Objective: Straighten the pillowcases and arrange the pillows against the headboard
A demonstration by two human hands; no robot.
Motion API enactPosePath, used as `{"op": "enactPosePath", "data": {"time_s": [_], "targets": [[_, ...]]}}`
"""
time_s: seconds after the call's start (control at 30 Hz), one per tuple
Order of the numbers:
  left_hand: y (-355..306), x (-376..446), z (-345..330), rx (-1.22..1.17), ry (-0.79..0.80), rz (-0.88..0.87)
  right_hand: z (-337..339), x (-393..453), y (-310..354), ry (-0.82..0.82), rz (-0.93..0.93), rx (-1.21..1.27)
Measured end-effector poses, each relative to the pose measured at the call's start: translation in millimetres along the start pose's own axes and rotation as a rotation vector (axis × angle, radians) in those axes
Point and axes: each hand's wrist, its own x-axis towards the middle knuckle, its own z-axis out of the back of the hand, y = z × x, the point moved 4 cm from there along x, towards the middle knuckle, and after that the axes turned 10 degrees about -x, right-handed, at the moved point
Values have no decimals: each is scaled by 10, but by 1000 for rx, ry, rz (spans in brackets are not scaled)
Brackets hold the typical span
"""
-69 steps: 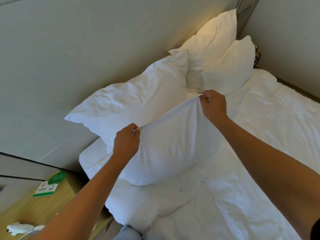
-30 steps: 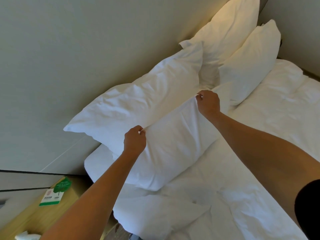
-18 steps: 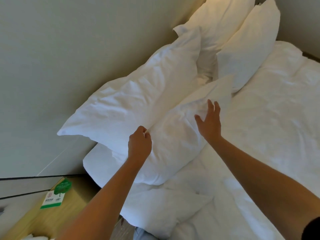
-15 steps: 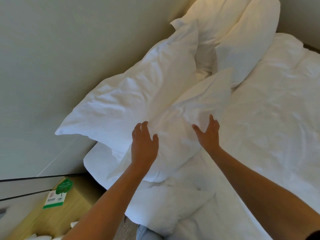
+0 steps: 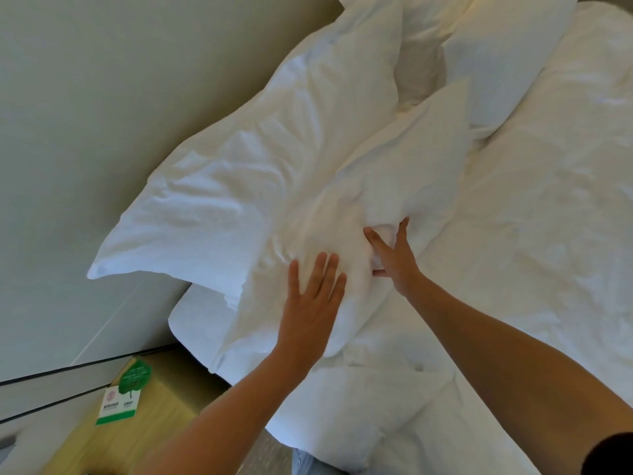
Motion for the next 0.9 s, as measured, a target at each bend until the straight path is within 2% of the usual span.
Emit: {"op": "enactPosePath", "data": {"time_s": [0.23,0.43,0.53,0.7,0.9], "targets": [[596,273,193,72,-18,25,-380,234,487,30,43,58],[482,270,165,137,66,66,-229,259,375,45,-4,-29],[418,199,187,148,79,63,-94,176,302,56,11,-168],[375,82,266,168,144,119,119,54,256,53,198,-592],[346,-82,458,61,215,249,260,-214,315,80,301,-712]]}}
